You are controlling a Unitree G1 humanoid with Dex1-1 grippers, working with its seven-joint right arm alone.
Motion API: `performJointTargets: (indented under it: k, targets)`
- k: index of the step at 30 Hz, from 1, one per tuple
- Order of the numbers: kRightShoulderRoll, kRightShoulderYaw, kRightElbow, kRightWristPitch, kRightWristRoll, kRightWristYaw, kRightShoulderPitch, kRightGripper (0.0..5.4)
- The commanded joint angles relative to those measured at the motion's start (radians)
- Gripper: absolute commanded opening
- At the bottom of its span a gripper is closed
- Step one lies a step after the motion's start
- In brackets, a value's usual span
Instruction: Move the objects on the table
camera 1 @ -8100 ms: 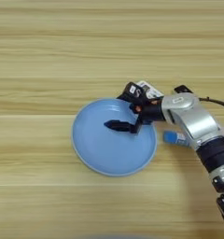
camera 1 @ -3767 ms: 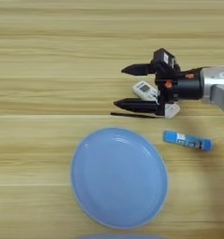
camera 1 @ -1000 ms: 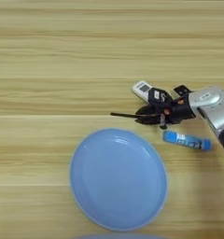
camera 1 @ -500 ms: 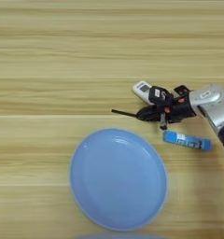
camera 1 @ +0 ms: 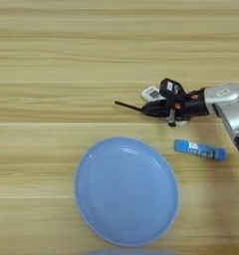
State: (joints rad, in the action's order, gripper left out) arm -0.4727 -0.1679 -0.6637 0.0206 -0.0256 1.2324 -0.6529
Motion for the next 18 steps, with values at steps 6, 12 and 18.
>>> performJointTargets:
  k: [6,12,18]
  targets:
    - [-0.082,0.091,0.505,0.172,0.149,0.019,0.060,0.30]
    - [-0.126,0.087,0.796,0.282,0.217,0.039,0.197,0.30]
    - [-0.164,0.057,0.963,0.340,0.241,0.036,0.334,0.30]
